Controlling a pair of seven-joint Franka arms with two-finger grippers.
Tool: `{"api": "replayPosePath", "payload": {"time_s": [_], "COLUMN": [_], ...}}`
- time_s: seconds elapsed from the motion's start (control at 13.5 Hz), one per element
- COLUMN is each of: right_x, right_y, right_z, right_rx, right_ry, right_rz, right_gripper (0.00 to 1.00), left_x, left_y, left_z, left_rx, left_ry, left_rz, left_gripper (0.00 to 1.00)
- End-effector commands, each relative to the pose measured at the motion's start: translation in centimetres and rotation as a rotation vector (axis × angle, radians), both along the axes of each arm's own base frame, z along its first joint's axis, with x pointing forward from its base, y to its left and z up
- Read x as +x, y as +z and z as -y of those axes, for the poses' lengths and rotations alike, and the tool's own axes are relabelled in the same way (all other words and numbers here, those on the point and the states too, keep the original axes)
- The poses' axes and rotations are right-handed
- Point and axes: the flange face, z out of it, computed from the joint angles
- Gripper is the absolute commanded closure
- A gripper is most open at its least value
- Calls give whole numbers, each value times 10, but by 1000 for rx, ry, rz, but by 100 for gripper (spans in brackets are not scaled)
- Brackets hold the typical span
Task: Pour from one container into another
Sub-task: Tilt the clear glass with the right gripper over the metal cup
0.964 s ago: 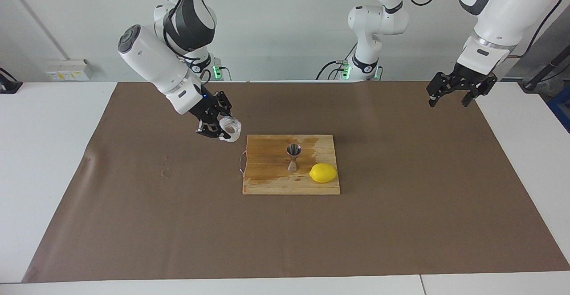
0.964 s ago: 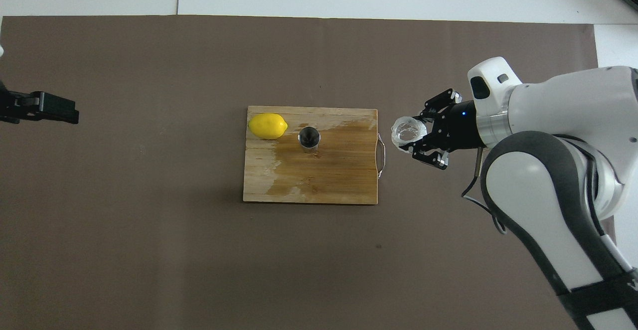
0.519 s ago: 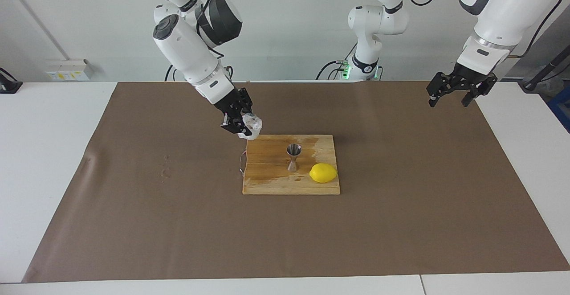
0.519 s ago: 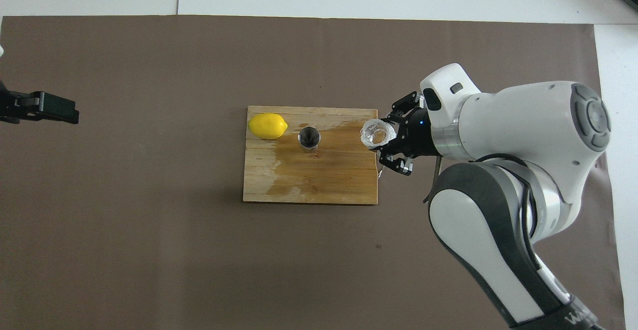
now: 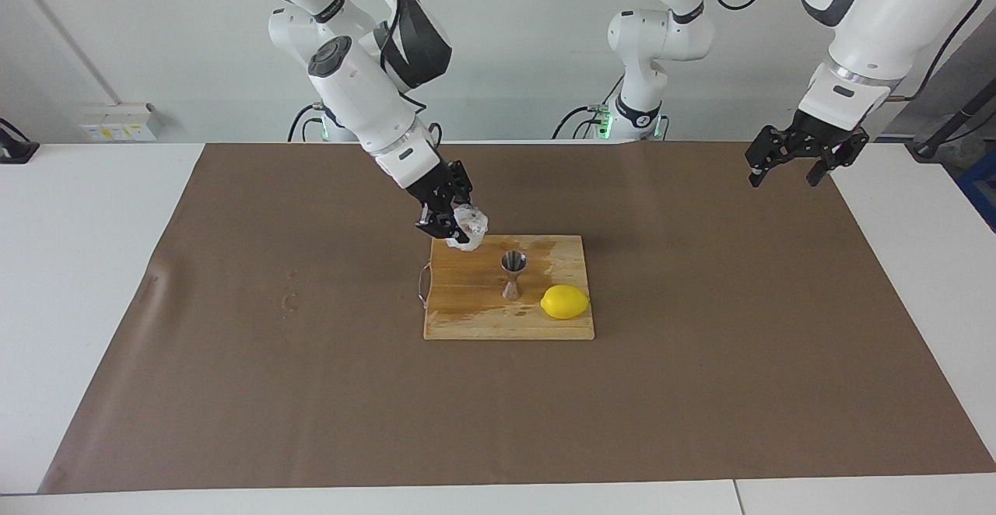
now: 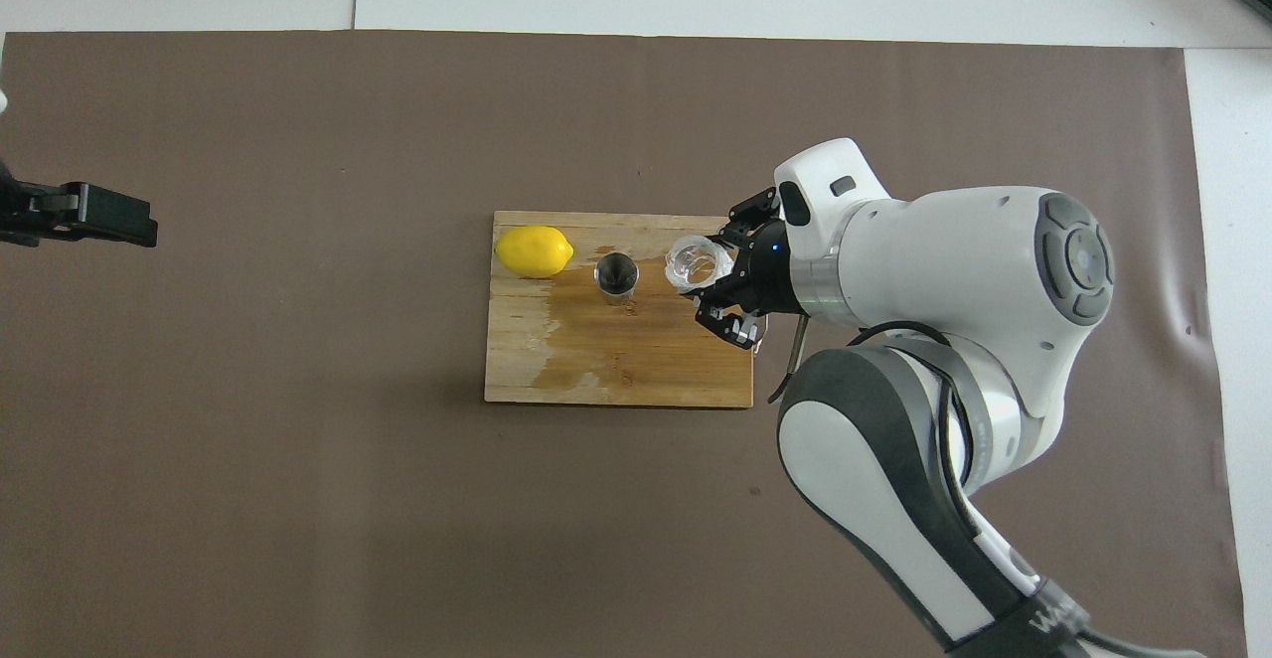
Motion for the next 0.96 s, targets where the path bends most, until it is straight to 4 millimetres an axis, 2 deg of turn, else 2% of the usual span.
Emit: {"api": "replayPosePath", "payload": {"time_s": [0.0,0.15,0.44,0.89], "right_x": [4,6,15,10], "right_y": [-7,-7,-13,-21], "right_z": [-7,-12,-34,-50], "right_rx": [-15,-39,-95,-123], "right_ry": [-25,-39,-49,-33], "right_rz": [16,20,16,9], "right_gripper": [85,85,86,86], "left_x": [-9,-9,-9,-9], "left_y": [0,0,0,0], "left_z": [-1,-1,-1,-1], "left_rx": [2,2,2,2], "left_ry": [10,10,9,10], "left_rz": [-7,-7,-7,-7], "left_gripper": [0,0,0,0]}}
